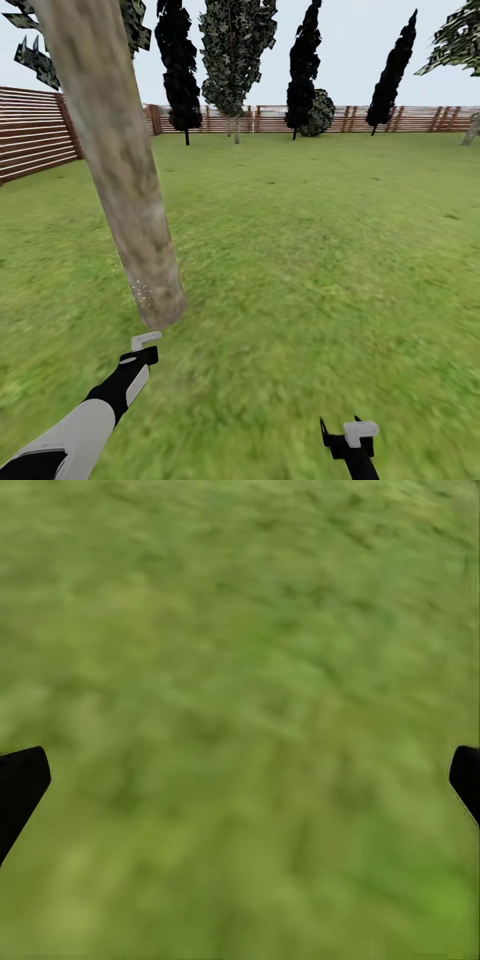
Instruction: In the garden, pick up the pesticide atomizer on the floor and spray pesticide onto both trees until each tree trunk is fully covered.
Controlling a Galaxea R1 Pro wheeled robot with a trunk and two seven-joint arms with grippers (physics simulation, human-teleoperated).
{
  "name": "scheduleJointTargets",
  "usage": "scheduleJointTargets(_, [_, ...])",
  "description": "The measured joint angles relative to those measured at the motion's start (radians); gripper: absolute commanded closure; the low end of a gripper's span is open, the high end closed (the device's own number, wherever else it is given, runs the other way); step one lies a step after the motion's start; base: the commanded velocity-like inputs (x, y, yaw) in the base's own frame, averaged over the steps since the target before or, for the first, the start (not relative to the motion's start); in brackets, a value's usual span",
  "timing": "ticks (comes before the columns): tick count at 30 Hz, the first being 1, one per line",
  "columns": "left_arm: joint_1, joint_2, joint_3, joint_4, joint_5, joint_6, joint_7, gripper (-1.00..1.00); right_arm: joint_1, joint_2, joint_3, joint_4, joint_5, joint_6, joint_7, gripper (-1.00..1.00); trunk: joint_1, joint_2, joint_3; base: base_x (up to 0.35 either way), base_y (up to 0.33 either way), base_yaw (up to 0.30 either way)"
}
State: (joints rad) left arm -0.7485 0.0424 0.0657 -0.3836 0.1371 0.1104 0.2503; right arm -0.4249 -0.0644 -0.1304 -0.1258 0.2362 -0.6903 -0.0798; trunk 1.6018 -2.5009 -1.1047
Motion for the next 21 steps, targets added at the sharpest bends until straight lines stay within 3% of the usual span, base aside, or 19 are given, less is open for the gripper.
scheduleJointTargets(5, [0.000, 0.002, -0.002, -0.006, -0.002, 0.001, -0.002, 1.00, 0.000, 0.000, 0.000, 0.000, 0.000, 0.000, 0.000, -1.00, 0.000, 0.000, 0.000, 0.033, -0.033, 0.098])
scheduleJointTargets(9, [-0.019, 0.002, -0.012, -0.020, -0.013, 0.093, -0.013, 1.00, 0.000, 0.000, 0.000, 0.000, 0.000, 0.000, 0.001, -1.00, 0.000, 0.000, 0.000, 0.000, 0.000, 0.001])
scheduleJointTargets(13, [-0.021, -0.008, -0.017, -0.071, -0.019, 0.111, -0.018, 1.00, 0.000, 0.000, 0.000, 0.000, 0.000, 0.000, 0.002, -1.00, 0.000, 0.000, 0.000, -0.024, 0.004, 0.000])
scheduleJointTargets(17, [-0.021, -0.004, -0.017, -0.103, -0.020, 0.139, -0.014, 1.00, 0.000, -0.001, 0.000, 0.000, 0.000, 0.000, 0.001, -1.00, 0.000, 0.000, 0.000, -0.248, 0.054, 0.000])
scheduleJointTargets(19, [-0.025, -0.009, -0.018, -0.145, -0.021, 0.152, -0.014, 1.00, 0.000, -0.001, 0.000, 0.000, 0.000, 0.000, 0.001, -1.00, 0.000, 0.000, 0.000, -0.062, 0.012, 0.000])
scheduleJointTargets(21, [-0.028, -0.018, -0.028, -0.254, -0.018, 0.246, -0.014, 1.00, 0.000, -0.001, 0.000, 0.000, 0.001, 0.001, 0.002, -1.00, 0.000, 0.000, 0.000, -0.012, 0.002, 0.000])
